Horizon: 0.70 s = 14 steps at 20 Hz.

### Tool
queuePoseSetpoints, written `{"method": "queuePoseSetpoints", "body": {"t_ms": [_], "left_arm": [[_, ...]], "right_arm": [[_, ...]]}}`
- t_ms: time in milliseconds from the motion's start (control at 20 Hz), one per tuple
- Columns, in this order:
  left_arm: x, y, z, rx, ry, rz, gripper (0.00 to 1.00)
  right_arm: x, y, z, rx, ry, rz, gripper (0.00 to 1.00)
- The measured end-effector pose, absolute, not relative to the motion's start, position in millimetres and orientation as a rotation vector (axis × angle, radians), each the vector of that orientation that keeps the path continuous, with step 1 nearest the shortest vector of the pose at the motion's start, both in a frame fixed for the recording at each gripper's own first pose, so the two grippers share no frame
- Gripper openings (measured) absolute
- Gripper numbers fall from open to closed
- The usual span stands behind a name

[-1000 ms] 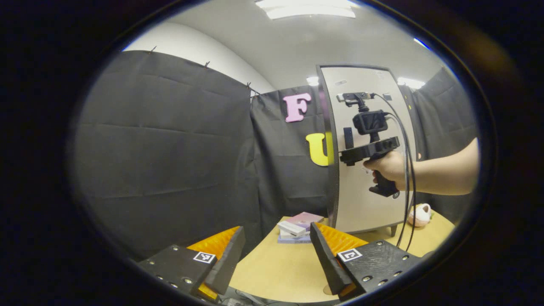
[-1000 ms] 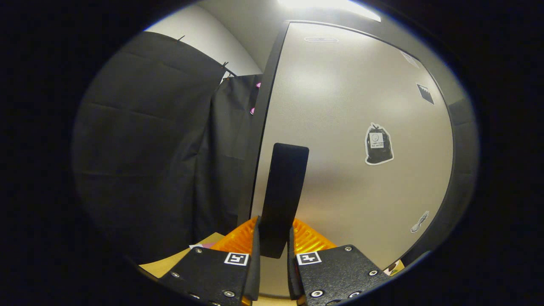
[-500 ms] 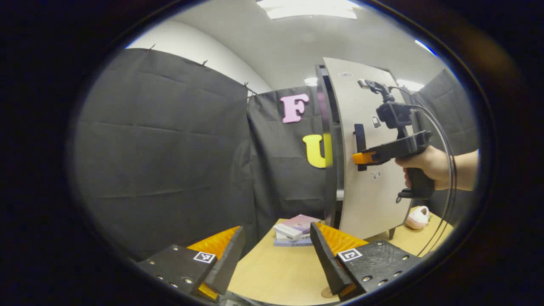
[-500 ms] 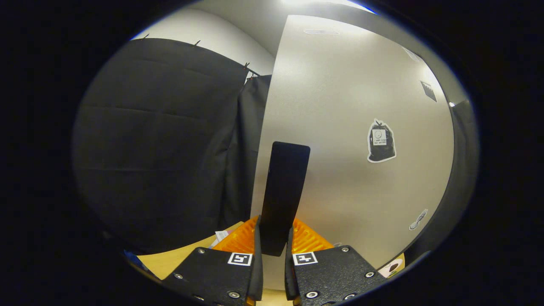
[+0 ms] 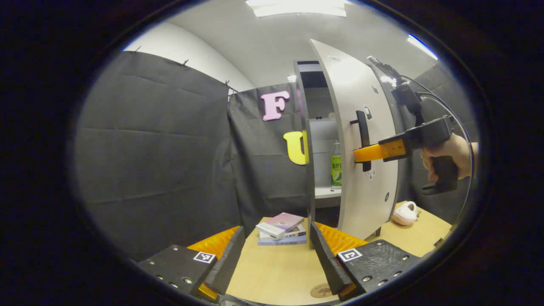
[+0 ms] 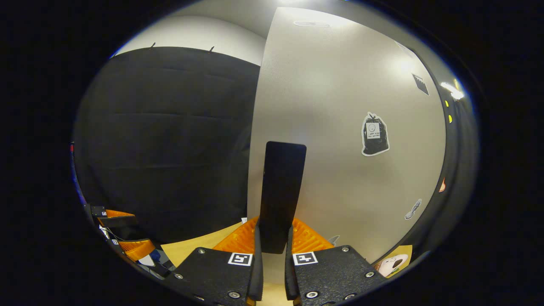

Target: Open the cabinet door with the right hand, grasp the bottle in the cabinet with the left hand and place it on the coaster, then close the cabinet door with the right hand.

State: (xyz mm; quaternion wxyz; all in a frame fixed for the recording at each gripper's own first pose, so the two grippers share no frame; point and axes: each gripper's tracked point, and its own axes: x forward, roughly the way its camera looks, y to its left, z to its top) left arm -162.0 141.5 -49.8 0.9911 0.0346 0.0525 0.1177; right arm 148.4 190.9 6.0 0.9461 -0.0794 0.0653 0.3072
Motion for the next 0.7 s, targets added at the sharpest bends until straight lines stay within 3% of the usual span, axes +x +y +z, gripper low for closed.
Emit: {"method": "queuePoseSetpoints", "body": {"t_ms": [400, 550, 700], "left_arm": [[-142, 91, -29, 0.139, 0.092, 0.245, 0.88], [-131, 84, -9, 0.132, 0.050, 0.306, 0.88], [-105, 55, -4, 0.084, 0.025, 0.242, 0.92]], "right_arm": [[141, 171, 4, -0.147, 0.130, 0.747, 0.20], [146, 163, 2, -0.137, 0.132, 0.740, 0.20], [145, 153, 3, -0.118, 0.138, 0.722, 0.21]]}}
